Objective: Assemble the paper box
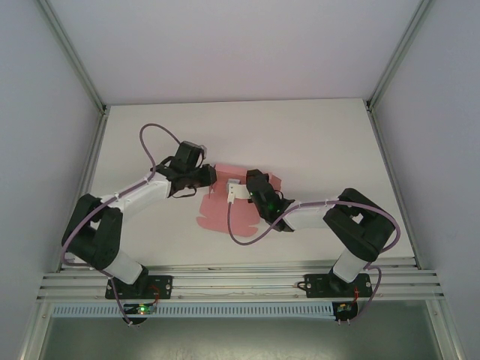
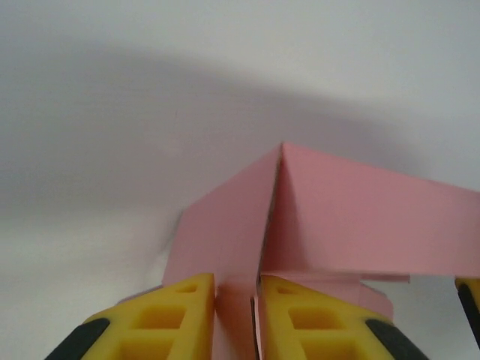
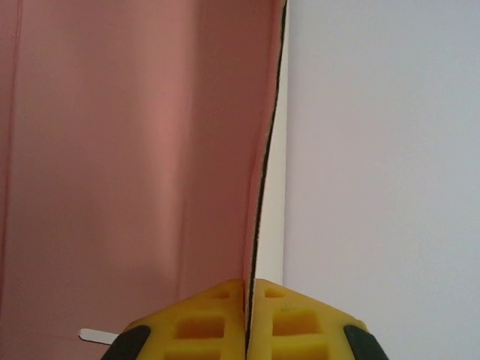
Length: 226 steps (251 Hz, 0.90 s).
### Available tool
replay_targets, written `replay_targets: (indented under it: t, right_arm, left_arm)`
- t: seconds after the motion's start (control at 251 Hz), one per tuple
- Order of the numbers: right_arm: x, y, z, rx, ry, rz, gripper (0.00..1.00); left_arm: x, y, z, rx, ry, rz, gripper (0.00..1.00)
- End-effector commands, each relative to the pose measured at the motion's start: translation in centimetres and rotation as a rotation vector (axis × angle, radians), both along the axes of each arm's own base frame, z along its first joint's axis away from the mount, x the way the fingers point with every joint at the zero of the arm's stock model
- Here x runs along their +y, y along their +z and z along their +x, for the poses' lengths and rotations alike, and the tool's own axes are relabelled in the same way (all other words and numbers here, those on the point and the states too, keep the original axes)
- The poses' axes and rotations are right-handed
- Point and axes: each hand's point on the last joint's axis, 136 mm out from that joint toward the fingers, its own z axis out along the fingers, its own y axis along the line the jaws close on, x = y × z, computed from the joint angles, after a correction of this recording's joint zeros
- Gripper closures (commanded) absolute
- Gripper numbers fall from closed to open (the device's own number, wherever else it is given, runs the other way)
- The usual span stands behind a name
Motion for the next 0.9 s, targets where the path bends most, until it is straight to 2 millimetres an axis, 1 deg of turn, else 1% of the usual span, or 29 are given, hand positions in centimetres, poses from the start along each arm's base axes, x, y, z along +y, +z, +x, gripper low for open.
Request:
replay_targets:
  t: [0.0, 0.056, 0.084, 0.12, 0.156, 0.188, 0.204, 0.231, 0.263, 0.271, 0.291, 0.295, 0.303, 0.383, 0.431, 0.471, 0.503, 0.543, 0.575, 0.627, 0.71, 0.766, 0.822, 0.87, 0.898]
  right_arm:
    - [0.0, -4.0, -1.5, 0.109, 0.043, -0.106, 1.00]
    - [0.0, -4.1, -1.5, 0.107, 0.042, -0.111, 1.00]
    - [-0.1, -4.0, -1.4, 0.102, 0.039, -0.110, 1.00]
    - [0.0, -4.0, -1.5, 0.100, 0.046, -0.107, 1.00]
    - [-0.1, -3.7, -1.4, 0.093, 0.040, -0.105, 1.00]
    - [-0.2, -3.6, -1.5, 0.091, 0.040, -0.102, 1.00]
    - [-0.2, -3.4, -1.5, 0.089, 0.041, -0.098, 1.00]
    - [-0.2, -3.5, -1.5, 0.090, 0.042, -0.099, 1.00]
    - [-0.2, -3.2, -1.6, 0.086, 0.044, -0.093, 1.00]
    - [-0.2, -3.2, -1.6, 0.086, 0.044, -0.093, 1.00]
    - [-0.2, -3.3, -1.6, 0.087, 0.044, -0.094, 1.00]
    - [-0.2, -3.2, -1.6, 0.087, 0.045, -0.094, 1.00]
    - [-0.2, -3.2, -1.6, 0.087, 0.045, -0.093, 1.00]
    - [-0.3, -3.0, -1.7, 0.082, 0.046, -0.090, 1.00]
    - [-0.3, -2.9, -1.7, 0.078, 0.044, -0.086, 1.00]
    - [-0.2, -2.9, -1.7, 0.076, 0.046, -0.084, 1.00]
    - [-0.2, -2.8, -1.6, 0.075, 0.045, -0.083, 1.00]
    - [-0.3, -2.9, -1.6, 0.076, 0.043, -0.085, 1.00]
    - [-0.3, -3.0, -1.6, 0.078, 0.043, -0.089, 1.00]
    - [-0.4, -3.0, -1.6, 0.077, 0.039, -0.095, 1.00]
    - [-0.4, -3.0, -1.5, 0.076, 0.036, -0.094, 1.00]
    - [-0.2, -2.9, -1.5, 0.073, 0.038, -0.086, 1.00]
    - [-0.2, -2.9, -1.5, 0.076, 0.038, -0.087, 1.00]
    - [-0.2, -3.0, -1.4, 0.077, 0.035, -0.089, 1.00]
    - [-0.3, -3.1, -1.4, 0.079, 0.034, -0.095, 1.00]
  left_arm:
    - [0.0, 1.8, -1.0, -0.057, -0.041, 0.012, 0.71]
    - [0.5, 2.2, -1.2, -0.067, -0.042, 0.041, 0.71]
    - [0.8, 2.4, -1.3, -0.070, -0.036, 0.056, 0.69]
    - [1.3, 2.5, -1.4, -0.077, -0.033, 0.081, 0.63]
    - [1.9, 2.6, -1.5, -0.080, -0.024, 0.112, 0.54]
    - [2.7, 2.6, -1.6, -0.082, -0.003, 0.140, 0.52]
    - [3.0, 2.6, -1.7, -0.083, 0.007, 0.153, 0.49]
    - [3.7, 2.7, -1.7, -0.089, 0.021, 0.174, 0.42]
    - [4.6, 2.8, -1.8, -0.093, 0.049, 0.191, 0.29]
    - [4.8, 2.8, -1.8, -0.093, 0.056, 0.196, 0.24]
    - [5.4, 2.8, -1.8, -0.095, 0.080, 0.203, 0.06]
    - [5.6, 2.8, -1.9, -0.095, 0.084, 0.205, 0.03]
    - [5.8, 2.9, -1.9, -0.096, 0.090, 0.206, 0.01]
    - [8.3, 3.2, -2.1, -0.114, 0.171, 0.231, 0.00]
    - [10.3, 3.3, -2.1, -0.125, 0.240, 0.252, 0.00]
    - [12.2, 3.1, -2.1, -0.117, 0.321, 0.273, 0.00]
    - [13.4, 2.7, -2.1, -0.108, 0.366, 0.284, 0.00]
    - [14.3, 2.2, -2.0, -0.099, 0.397, 0.293, 0.00]
    - [14.6, 1.7, -1.9, -0.090, 0.398, 0.294, 0.00]
    - [14.4, 0.6, -1.7, -0.058, 0.379, 0.293, 0.00]
    - [12.6, -1.0, -1.0, -0.021, 0.281, 0.262, 0.00]
    - [10.4, -1.6, -0.3, -0.027, 0.174, 0.190, 0.01]
    - [7.8, -1.7, 0.1, -0.042, 0.072, 0.089, 0.05]
    - [5.6, -1.6, 0.2, -0.061, -0.026, -0.002, 0.11]
    - [4.6, -1.5, 0.2, -0.071, -0.063, -0.043, 0.14]
